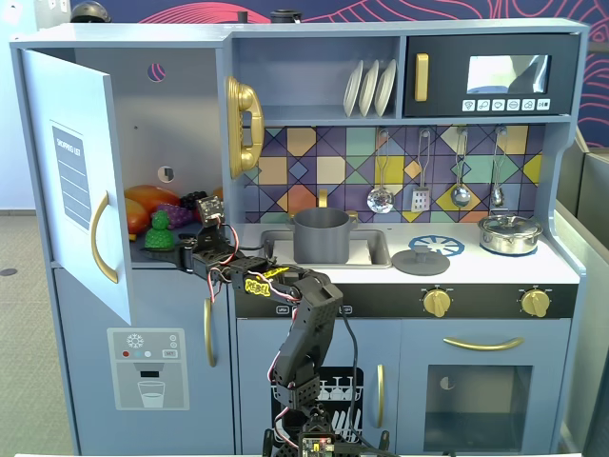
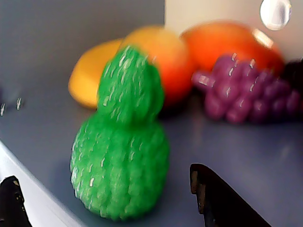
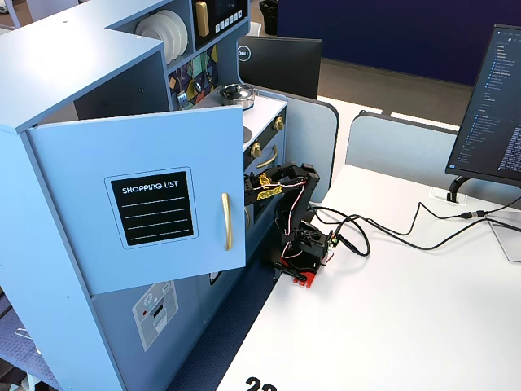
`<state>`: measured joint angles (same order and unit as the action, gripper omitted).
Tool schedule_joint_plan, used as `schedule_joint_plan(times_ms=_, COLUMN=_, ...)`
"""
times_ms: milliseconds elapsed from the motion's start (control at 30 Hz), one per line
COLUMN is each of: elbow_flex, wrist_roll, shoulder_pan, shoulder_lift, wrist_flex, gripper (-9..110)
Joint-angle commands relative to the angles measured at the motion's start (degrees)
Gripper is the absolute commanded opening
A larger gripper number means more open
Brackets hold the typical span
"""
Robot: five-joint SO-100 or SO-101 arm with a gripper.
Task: Pick up the green pineapple from the left cabinet and place it in the gray recipient
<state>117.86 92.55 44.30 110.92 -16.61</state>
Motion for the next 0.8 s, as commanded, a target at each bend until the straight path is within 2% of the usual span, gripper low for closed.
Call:
schedule_joint_plan(times_ms=0, elbow_flex=-5.7, wrist_roll=-0.2, shoulder_pan=0.3, shoulder_lift=-1.2, wrist_flex=-2.0, gripper=39)
schedule_joint_plan(times_ms=567, elbow_flex=-15.6, wrist_roll=0.3, shoulder_pan=2.6, shoulder_lift=-11.9, wrist_flex=-3.7, gripper=35)
schedule_joint_plan(times_ms=633, elbow_flex=-16.3, wrist_roll=-0.5, shoulder_pan=3.2, shoulder_lift=-12.7, wrist_flex=-4.8, gripper=24)
schedule_joint_plan(times_ms=700, elbow_flex=-15.6, wrist_roll=1.5, shoulder_pan=3.5, shoulder_lift=-12.9, wrist_flex=-5.3, gripper=0)
schedule_joint_plan(times_ms=767, elbow_flex=-15.1, wrist_roll=-0.3, shoulder_pan=3.5, shoulder_lift=-13.0, wrist_flex=-6.2, gripper=0)
